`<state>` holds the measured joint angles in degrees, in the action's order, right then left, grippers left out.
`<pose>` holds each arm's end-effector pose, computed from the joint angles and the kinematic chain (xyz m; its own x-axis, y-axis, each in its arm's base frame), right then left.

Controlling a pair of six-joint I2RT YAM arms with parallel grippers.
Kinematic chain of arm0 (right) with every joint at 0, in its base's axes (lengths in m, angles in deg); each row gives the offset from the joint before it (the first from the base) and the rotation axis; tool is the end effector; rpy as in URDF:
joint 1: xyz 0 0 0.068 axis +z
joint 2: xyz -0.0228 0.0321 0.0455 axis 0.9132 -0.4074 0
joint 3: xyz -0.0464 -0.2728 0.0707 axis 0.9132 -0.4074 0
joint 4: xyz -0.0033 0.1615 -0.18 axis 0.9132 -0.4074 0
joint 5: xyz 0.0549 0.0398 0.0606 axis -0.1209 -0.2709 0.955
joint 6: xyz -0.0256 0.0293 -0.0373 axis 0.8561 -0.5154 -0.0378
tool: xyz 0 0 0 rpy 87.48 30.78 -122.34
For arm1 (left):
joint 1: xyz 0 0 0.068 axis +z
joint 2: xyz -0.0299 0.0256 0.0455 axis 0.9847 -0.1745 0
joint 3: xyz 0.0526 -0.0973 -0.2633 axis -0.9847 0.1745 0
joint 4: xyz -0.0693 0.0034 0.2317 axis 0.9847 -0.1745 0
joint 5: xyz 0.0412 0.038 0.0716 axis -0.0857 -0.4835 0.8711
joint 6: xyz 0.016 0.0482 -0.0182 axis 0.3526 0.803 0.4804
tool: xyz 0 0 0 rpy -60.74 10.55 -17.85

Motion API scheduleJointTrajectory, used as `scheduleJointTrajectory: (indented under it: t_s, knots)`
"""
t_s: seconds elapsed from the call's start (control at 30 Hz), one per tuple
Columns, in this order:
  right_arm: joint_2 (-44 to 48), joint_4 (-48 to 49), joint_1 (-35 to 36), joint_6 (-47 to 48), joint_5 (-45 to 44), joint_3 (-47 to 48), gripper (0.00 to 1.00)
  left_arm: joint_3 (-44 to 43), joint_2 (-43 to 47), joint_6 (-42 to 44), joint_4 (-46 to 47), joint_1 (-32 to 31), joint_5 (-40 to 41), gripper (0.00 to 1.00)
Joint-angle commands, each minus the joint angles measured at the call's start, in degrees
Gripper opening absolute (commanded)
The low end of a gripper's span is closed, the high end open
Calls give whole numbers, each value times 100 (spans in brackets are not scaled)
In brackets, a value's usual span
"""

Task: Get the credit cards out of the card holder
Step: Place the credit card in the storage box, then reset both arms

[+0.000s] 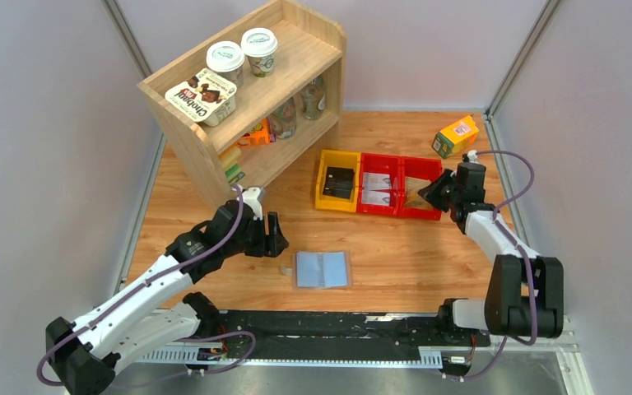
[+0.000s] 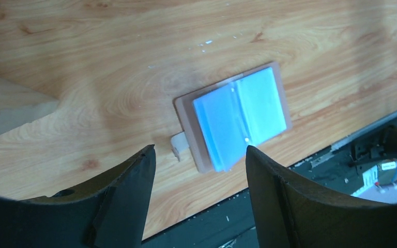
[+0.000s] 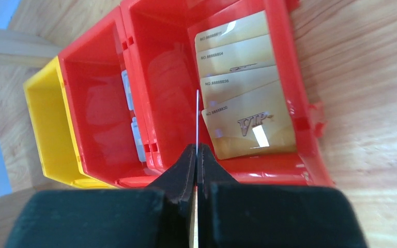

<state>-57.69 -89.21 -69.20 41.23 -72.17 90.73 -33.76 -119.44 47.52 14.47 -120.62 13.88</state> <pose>0.2420 -0.0072 0.2381 -0.5626 0.5980 -0.5709 0.2902 0.7894 0.5409 0.1110 -0.0937 0.2714 -0.7846 -0.1205 -0.6082 0.1996 0.8796 -0.4317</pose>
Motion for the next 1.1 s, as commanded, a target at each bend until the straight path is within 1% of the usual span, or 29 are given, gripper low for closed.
scheduleJointTrajectory:
  t_s: [0.0, 0.03, 0.1, 0.13, 0.17, 0.2, 0.23, 0.27, 0.3, 0.4, 0.5, 0.53, 0.67, 0.7, 0.73, 0.83, 0.9, 1.0, 1.03, 1.07]
  knots:
    - [-574, 935, 35, 11, 699, 200, 0, -147, 538, -177, -117, 41, 17, 72]
    - [-671, 980, 35, 20, 699, 200, 0, -156, 721, -142, -187, 41, 17, 72]
    - [-847, 980, 26, 37, 821, 279, 5, -173, 994, -54, -240, 41, 0, 72]
    - [-918, 884, 26, 37, 848, 331, 10, -173, 1100, -19, -241, 41, -17, 72]
    - [-936, 753, 26, 46, 787, 375, 17, -191, 1266, 34, -258, 41, -18, 72]
    - [-901, 621, 26, 55, 621, 419, 24, -191, 1337, 69, -250, 41, -52, 72]
    - [-822, 254, 26, 64, 367, 455, 32, -208, 1469, 156, -241, 41, -79, 72]
    - [-717, -19, 26, 116, 113, 481, 36, -252, 1513, 192, -232, 41, -131, 72]
    - [-560, -213, 26, 151, -99, 499, 39, -279, 1592, 271, -206, 41, -158, 72]
    - [-15, -872, 26, 178, -653, 578, 53, -480, 1611, 456, -170, 41, -325, 72]
    - [574, -1549, 34, 222, -1040, 753, 62, -718, 1401, 657, -109, 41, -509, 72]
    - [811, -1760, 35, 239, -1294, 815, 68, -858, 1347, 693, -83, 41, -597, 72]
    - [1769, -2586, 35, 415, -1638, 1087, 83, -1280, 1119, 886, -135, 32, -563, 72]
    - [2067, -2780, 35, 459, -1691, 1183, 88, -1403, 1110, 948, -161, 32, -536, 72]
    - [2366, -2930, 35, 494, -1727, 1306, 100, -1473, 1101, 974, -205, 32, -458, 72]
    - [3201, -3343, 35, 652, -1779, 1588, 100, -1763, 1110, 1097, -328, 24, -299, 72]
    - [3921, -3484, 35, 784, -1876, 1755, 100, -1895, 1171, 1124, -372, 24, -211, 72]
    - [4853, -3354, 35, 1126, -1894, 1844, 100, -2080, 1346, 1194, -451, 24, 26, 72]
    - [5239, -3457, 296, 1327, -2277, 1922, 100, -2211, 1504, 1238, -495, 24, 157, 72]
    - [5399, -3450, 611, 1390, -2402, 1905, 100, -2221, 1618, 1273, -496, 24, 254, 72]
